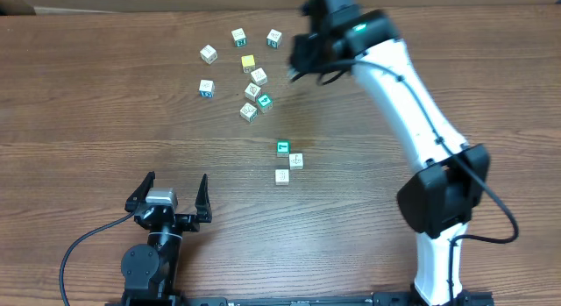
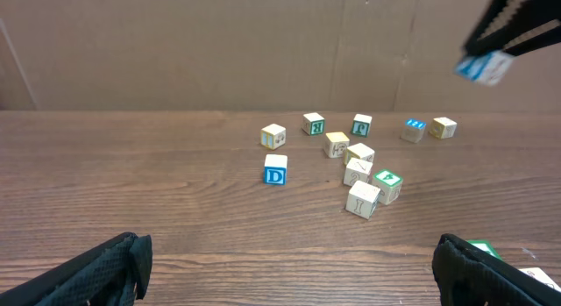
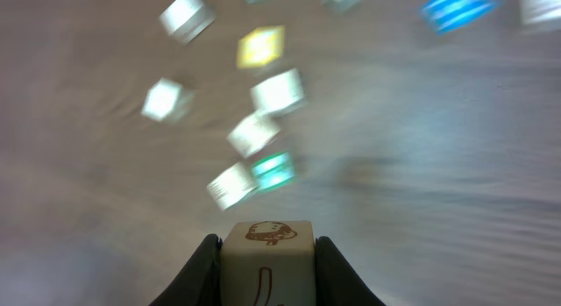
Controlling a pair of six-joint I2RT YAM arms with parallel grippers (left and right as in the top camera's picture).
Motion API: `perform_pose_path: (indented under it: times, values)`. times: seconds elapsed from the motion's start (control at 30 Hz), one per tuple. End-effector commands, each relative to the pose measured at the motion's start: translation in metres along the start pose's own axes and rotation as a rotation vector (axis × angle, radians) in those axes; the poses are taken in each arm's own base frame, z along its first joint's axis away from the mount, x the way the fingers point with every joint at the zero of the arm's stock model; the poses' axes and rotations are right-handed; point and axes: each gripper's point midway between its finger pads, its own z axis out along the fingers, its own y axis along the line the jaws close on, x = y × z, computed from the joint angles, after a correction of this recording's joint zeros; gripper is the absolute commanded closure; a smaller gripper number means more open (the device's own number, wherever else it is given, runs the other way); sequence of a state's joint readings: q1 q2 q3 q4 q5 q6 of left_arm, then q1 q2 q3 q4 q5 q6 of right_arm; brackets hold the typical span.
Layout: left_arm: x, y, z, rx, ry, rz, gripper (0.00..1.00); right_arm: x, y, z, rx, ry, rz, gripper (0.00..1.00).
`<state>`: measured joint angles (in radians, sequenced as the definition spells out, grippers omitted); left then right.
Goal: Form a circle
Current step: 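Grasp a white block with the right gripper and lift it, then carry the white block down beside the green 7 block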
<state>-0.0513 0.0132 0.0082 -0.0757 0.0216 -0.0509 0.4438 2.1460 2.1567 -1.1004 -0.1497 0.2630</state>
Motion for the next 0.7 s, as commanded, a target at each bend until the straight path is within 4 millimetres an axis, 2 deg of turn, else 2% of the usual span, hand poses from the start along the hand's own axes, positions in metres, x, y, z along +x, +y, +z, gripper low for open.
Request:
perform_pose_path:
  times: [0.0, 0.13, 0.3, 0.47, 0.67]
  values:
    - [0.0, 0.002, 0.0, -0.009, -0.003, 0.014, 0.0, 0.023, 0.061, 0.001, -0.065, 0.026, -0.054, 0.83]
    - [0.0, 0.002, 0.0, -0.009, -0.003, 0.014, 0.0, 0.05, 0.104, 0.005, -0.087, 0.055, -0.129, 0.83]
    - [0.0, 0.002, 0.0, -0.01, -0.003, 0.014, 0.0, 0.079, 0.135, 0.007, -0.051, 0.074, -0.156, 0.83]
    - [0.0, 0.002, 0.0, -0.009, -0.003, 0.014, 0.0, 0.107, 0.149, 0.014, -0.032, 0.121, -0.135, 0.83]
    - [0.0, 0.002, 0.0, -0.009, -0.003, 0.014, 0.0, 0.14, 0.136, 0.036, 0.025, 0.208, -0.068, 0.83]
